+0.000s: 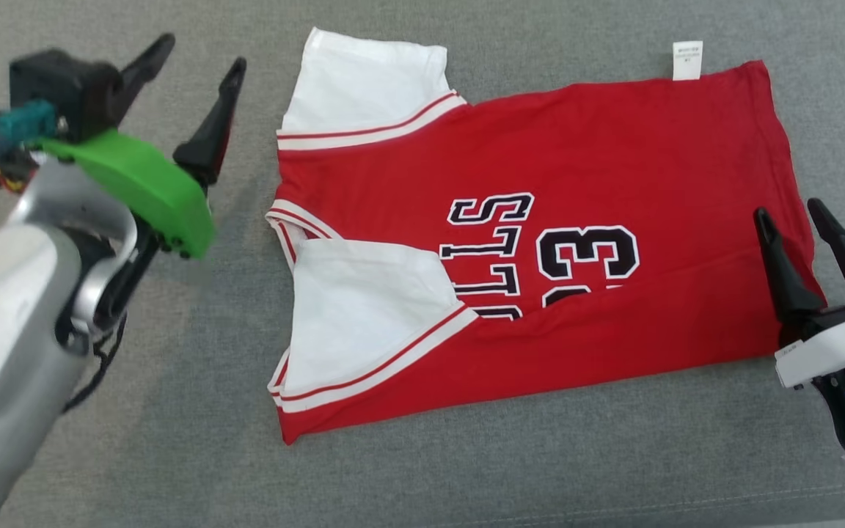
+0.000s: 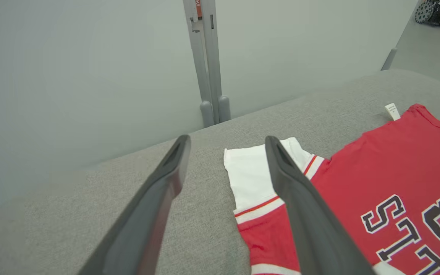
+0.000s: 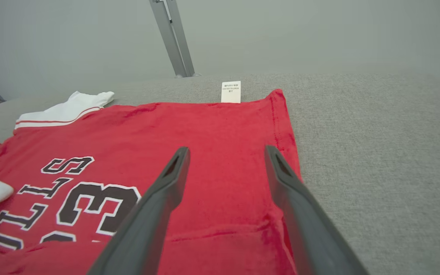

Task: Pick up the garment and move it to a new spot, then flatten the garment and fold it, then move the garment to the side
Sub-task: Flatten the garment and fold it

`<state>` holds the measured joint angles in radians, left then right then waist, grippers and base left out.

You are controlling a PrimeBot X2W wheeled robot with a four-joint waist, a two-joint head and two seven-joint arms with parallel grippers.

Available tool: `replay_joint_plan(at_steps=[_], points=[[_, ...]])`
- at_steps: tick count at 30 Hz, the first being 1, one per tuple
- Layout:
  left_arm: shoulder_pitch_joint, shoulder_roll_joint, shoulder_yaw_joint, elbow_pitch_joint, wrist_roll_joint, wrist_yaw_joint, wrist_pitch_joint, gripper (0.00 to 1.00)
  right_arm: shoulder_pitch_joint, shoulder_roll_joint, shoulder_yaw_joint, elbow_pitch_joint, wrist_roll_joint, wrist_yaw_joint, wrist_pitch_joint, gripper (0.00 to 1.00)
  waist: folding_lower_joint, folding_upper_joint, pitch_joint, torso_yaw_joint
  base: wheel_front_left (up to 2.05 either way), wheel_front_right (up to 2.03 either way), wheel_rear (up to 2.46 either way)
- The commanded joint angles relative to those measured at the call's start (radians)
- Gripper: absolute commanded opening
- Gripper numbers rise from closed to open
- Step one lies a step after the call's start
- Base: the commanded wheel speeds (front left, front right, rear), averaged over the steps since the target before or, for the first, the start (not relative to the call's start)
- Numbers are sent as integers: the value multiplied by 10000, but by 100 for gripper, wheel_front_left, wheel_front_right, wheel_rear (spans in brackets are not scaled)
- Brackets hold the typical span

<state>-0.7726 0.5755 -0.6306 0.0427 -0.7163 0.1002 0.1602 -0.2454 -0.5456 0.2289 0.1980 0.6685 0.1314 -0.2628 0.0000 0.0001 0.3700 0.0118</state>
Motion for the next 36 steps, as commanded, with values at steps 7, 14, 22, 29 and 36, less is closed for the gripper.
replay_joint_plan(at_steps=[7, 14, 22, 29, 36], points=[[-3117, -493, -386, 2136, -516, -1215, 2397, 100, -977, 125, 259, -160, -113, -15, -28, 100, 0, -1, 1755, -827, 0, 0, 0], [-4479, -775, -754, 3823, -735, -1730, 3893, 100, -1409, 201, 302, -279, -174, -15, -28, 100, 0, -1, 2424, -1335, 0, 0, 0], [-5053, -551, -891, 4888, -618, -1893, 4197, 100, -1443, 330, 169, -386, -163, -15, -28, 100, 0, -1, 2856, -1702, 0, 0, 0], [-5397, -405, -977, 5310, -437, -1935, 4183, 100, -1484, 463, 231, -401, -202, -15, -28, 100, 0, -1, 3079, -1839, 0, 0, 0], [-5582, -381, -950, 5623, -516, -1778, 4298, 83, -1654, 533, 386, -372, -228, -15, -27, 100, 0, -1, 3276, -1943, 0, 0, 0]])
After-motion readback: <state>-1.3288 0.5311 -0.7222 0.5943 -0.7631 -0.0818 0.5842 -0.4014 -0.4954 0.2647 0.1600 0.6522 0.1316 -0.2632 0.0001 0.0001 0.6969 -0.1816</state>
